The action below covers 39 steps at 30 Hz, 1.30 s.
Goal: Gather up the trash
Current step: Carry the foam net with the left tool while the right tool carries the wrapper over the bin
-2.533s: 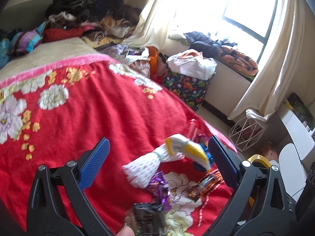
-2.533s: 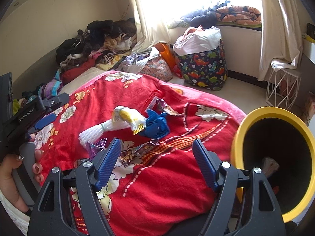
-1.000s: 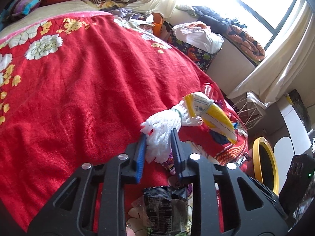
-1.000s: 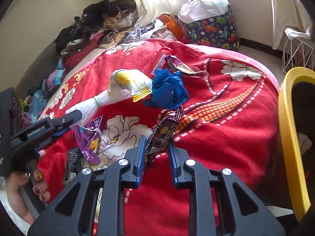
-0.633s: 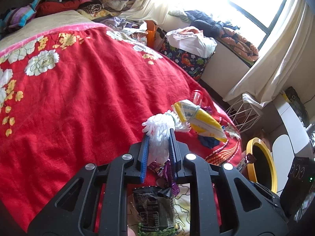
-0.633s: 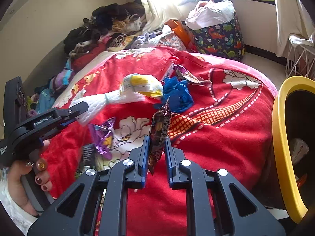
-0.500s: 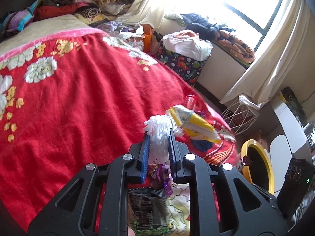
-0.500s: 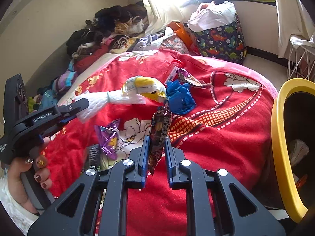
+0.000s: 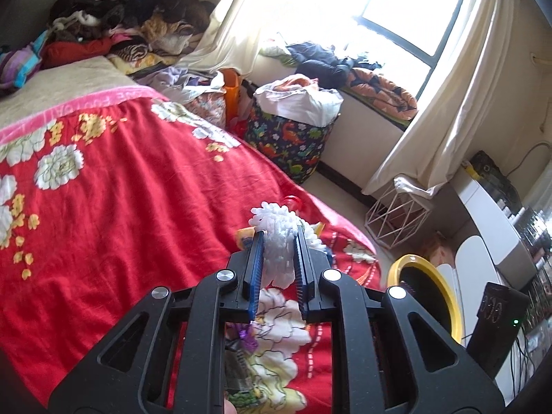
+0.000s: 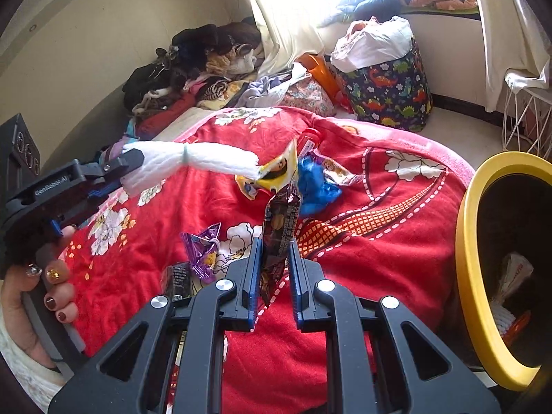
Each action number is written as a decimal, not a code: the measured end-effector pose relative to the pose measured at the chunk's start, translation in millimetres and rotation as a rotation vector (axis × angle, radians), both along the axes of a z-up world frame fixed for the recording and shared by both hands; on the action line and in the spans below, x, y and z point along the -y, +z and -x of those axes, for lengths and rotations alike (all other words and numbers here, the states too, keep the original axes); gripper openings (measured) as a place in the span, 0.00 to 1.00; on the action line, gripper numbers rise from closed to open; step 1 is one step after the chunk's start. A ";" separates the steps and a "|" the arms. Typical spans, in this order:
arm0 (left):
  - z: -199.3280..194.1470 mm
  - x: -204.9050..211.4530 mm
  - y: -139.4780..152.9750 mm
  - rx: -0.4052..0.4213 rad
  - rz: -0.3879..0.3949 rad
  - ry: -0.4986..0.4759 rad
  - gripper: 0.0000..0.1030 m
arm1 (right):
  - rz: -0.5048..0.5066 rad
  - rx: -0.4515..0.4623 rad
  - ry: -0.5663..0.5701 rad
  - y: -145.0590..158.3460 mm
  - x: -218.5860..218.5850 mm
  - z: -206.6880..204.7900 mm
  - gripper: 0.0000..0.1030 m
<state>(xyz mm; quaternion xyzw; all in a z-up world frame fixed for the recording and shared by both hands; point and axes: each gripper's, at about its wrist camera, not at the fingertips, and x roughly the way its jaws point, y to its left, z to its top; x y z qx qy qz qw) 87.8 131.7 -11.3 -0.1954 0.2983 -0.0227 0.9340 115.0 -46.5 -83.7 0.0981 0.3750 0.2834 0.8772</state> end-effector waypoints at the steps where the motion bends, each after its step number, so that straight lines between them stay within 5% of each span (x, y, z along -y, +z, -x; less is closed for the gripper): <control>1: 0.5 2.0 1.7 0.004 0.000 -0.006 0.11 | -0.002 0.002 -0.001 0.7 1.5 0.9 0.14; 39: -2.4 93.8 18.0 0.045 -0.043 -0.217 0.11 | -0.071 0.074 -0.242 25.8 107.9 5.3 0.14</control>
